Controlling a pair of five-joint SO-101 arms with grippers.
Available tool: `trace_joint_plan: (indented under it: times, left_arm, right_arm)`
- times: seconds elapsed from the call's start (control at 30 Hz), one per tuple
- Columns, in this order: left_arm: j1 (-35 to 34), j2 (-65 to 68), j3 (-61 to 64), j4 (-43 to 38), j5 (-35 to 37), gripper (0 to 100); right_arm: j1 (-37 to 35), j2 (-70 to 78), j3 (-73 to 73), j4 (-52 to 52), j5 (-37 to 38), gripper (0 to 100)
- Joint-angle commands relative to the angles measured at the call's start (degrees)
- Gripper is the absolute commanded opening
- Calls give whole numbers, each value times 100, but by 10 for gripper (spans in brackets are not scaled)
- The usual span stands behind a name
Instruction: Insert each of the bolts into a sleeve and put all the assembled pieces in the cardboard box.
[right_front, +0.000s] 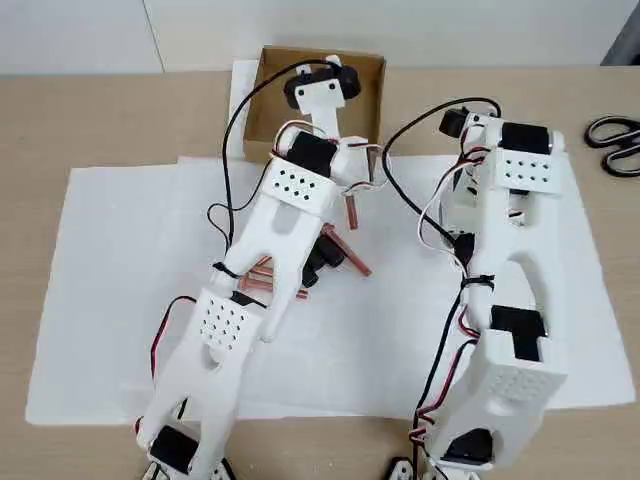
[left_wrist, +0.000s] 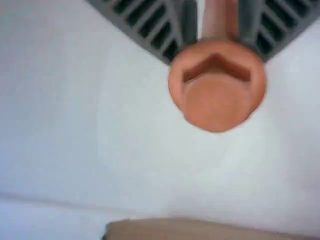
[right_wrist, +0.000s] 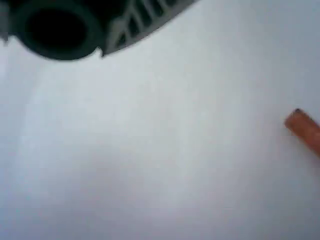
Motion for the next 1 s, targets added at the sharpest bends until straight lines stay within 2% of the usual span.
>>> trace_joint_plan:
  times: [0.0,0.07,0.23,0.43,0.57,0.7,0.83,0.97]
  left_arm:
    - [0,-141,-295,70,-26,32]
    - [9,-149,-453,237,-132,31]
    - [-62,-149,-1807,1213,-1108,6]
    - [-457,-580,-2343,1213,-1574,6]
    - [-484,-1433,-1560,1222,-1574,6]
    - [-484,-2664,31,1213,-1574,6]
    - [-484,-3798,1525,1196,-1582,6]
    - [-527,-4615,2290,1196,-1582,6]
  right_arm:
    - [-4,-84,-26,-48,-70,5]
    - [-4,-84,-26,-48,-70,5]
    - [-110,-101,-79,-48,-26,4]
    - [-444,-101,-615,189,-44,4]
    - [-567,-101,-712,198,-44,4]
    - [-567,-224,-712,233,-44,4]
    - [-567,-822,-712,242,-44,4]
    - [-567,-1604,-686,242,-44,4]
